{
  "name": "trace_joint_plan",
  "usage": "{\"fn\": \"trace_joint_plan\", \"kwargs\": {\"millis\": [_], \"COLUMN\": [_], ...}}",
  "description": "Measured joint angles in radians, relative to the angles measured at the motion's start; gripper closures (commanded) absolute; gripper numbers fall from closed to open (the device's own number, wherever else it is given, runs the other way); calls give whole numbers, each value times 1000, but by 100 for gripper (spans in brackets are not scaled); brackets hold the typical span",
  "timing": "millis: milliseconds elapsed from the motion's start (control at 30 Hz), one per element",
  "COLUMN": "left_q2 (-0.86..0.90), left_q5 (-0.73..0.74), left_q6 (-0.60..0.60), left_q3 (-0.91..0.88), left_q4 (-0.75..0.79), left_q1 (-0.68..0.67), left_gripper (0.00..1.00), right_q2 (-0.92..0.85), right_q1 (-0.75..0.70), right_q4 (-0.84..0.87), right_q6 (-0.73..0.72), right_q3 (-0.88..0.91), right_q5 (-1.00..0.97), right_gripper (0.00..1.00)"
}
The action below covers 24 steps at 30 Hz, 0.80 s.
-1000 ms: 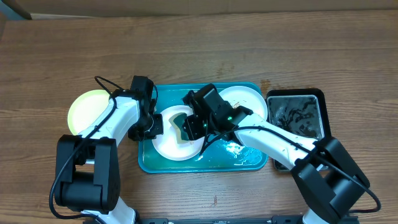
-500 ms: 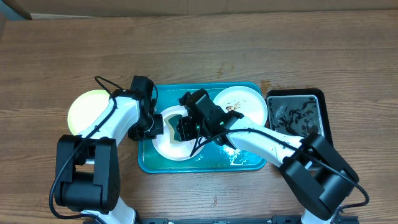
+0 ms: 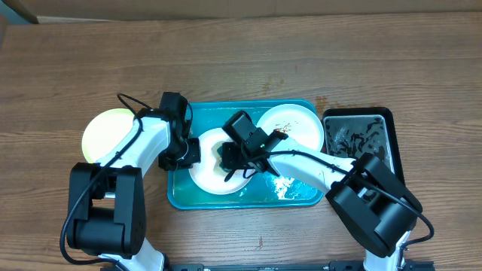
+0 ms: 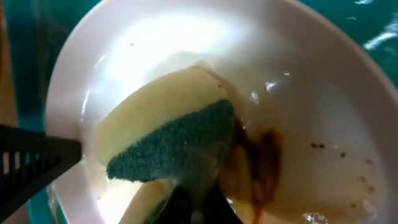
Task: Clean dirty plates on tray and stack at the side
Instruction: 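Scrub the white plate with the sponge while left gripper holds its rim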
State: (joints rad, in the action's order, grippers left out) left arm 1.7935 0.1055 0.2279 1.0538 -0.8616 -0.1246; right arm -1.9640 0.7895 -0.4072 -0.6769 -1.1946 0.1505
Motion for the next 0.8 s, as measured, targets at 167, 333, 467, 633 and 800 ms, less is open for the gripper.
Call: {"fn": "trace_joint_plan", "kwargs": {"millis": [167, 333, 467, 633, 800], "left_q2": [0, 0, 0, 0, 0], "left_q5": [19, 21, 21, 21, 21], "left_q6": [0, 0, 0, 0, 0], "left_q3": [-1, -1, -1, -2, -2], "left_q4": [6, 6, 6, 6, 6], "left_q1": [-6, -6, -6, -6, -6], "left_gripper": [96, 96, 96, 96, 96], "right_q2": [9, 18, 25, 29, 33], "right_q1": [-15, -20, -20, -20, -20], "right_q4": [-66, -129, -174, -212, -235], "right_q6": [-26, -36, -47, -51, -63], "right_q3": [-9, -16, -20, -25, -30], "right_q5": [-41, -99, -146, -183, -199], "right_gripper": [96, 96, 96, 96, 96]}}
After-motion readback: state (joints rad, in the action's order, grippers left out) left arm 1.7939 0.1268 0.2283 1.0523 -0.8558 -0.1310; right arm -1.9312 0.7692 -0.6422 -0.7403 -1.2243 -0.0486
